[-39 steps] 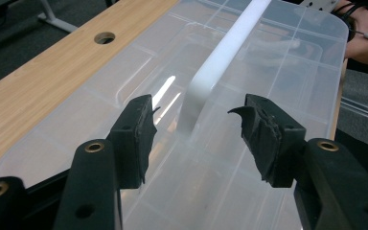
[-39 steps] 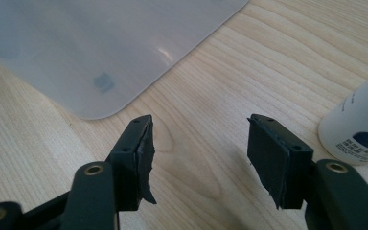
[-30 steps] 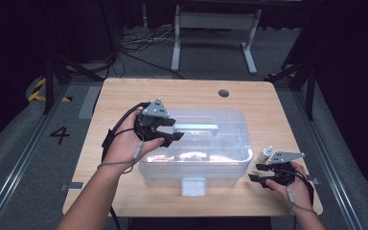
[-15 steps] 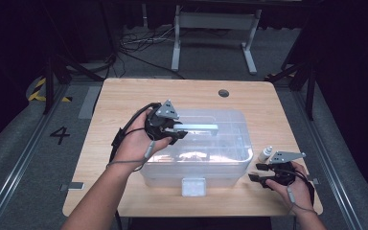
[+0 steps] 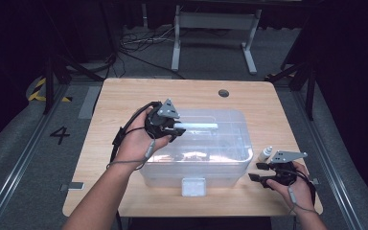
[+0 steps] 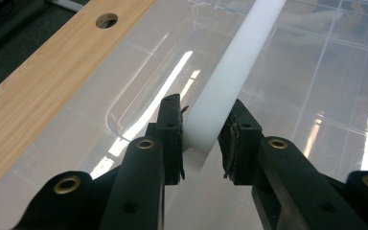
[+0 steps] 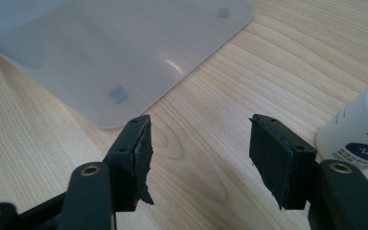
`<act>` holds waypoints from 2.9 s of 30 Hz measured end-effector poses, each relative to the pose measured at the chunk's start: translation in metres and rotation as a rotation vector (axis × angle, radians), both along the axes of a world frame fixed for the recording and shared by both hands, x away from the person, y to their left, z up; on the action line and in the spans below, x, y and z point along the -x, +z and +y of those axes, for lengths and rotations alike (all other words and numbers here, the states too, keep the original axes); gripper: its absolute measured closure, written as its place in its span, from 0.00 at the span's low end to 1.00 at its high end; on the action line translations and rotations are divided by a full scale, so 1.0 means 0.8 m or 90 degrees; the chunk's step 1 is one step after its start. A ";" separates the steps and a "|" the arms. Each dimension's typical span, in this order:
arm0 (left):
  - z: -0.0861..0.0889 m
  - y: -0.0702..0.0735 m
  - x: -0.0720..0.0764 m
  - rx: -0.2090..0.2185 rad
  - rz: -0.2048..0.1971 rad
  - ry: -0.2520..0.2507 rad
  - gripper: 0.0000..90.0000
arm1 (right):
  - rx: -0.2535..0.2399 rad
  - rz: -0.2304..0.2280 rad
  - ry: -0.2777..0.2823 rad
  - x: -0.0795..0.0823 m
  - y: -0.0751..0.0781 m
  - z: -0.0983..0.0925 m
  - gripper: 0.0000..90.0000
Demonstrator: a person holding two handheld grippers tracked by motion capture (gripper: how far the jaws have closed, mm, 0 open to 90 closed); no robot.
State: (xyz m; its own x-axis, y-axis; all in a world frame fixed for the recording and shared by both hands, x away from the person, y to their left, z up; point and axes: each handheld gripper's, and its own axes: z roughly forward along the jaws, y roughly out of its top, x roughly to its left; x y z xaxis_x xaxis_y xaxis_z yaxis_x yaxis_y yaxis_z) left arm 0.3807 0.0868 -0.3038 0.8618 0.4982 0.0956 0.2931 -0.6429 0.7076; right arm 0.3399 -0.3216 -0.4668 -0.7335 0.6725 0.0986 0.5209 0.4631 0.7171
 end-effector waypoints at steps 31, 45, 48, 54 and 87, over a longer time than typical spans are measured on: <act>-0.002 0.025 -0.029 0.003 0.026 0.030 0.80 | -0.020 -0.068 0.056 0.021 0.045 0.007 0.79; -0.005 0.042 -0.053 -0.011 0.066 0.046 0.79 | -0.026 -0.101 0.070 0.033 0.069 0.006 0.98; -0.006 0.045 -0.059 -0.014 0.076 0.047 0.79 | -0.037 -0.112 0.082 0.037 0.076 0.010 1.00; -0.007 0.051 -0.068 -0.020 0.091 0.050 0.79 | -0.078 -0.142 0.110 0.043 0.092 0.022 1.00; 0.019 0.065 -0.052 0.060 0.046 0.053 0.60 | -0.165 -0.188 0.101 0.032 0.106 0.037 1.00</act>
